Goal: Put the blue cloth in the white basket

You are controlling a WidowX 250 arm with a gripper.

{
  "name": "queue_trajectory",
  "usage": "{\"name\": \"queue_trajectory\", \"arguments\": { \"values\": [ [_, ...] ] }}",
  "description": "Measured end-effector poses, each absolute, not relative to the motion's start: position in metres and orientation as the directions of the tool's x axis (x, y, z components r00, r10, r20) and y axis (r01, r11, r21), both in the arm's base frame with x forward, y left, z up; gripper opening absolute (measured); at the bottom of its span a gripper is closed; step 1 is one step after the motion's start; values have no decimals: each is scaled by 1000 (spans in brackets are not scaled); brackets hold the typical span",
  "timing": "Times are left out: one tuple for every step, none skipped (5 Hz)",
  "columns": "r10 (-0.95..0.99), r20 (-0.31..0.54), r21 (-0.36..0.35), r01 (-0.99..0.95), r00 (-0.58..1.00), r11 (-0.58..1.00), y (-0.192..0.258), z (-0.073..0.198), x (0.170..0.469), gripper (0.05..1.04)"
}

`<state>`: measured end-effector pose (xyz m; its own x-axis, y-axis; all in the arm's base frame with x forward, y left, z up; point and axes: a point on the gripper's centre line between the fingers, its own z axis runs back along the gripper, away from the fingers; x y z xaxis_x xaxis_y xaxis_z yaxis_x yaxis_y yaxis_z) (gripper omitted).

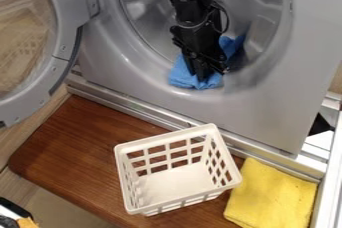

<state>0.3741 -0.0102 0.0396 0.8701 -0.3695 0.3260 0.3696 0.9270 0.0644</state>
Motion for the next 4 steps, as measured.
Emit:
{"name": "queue_trajectory", "arguments": {
  "values": [
    [-367, 349, 62, 369, 862, 927, -5, 50, 366, 70],
    [-385, 398, 57, 397, 833, 916, -6, 72, 353, 64],
    [-412, 418, 41, 436, 809, 899, -12, 81, 332, 64],
    [-450, 430, 39, 482, 783, 876, -18, 84, 302, 64]
  ]
}}
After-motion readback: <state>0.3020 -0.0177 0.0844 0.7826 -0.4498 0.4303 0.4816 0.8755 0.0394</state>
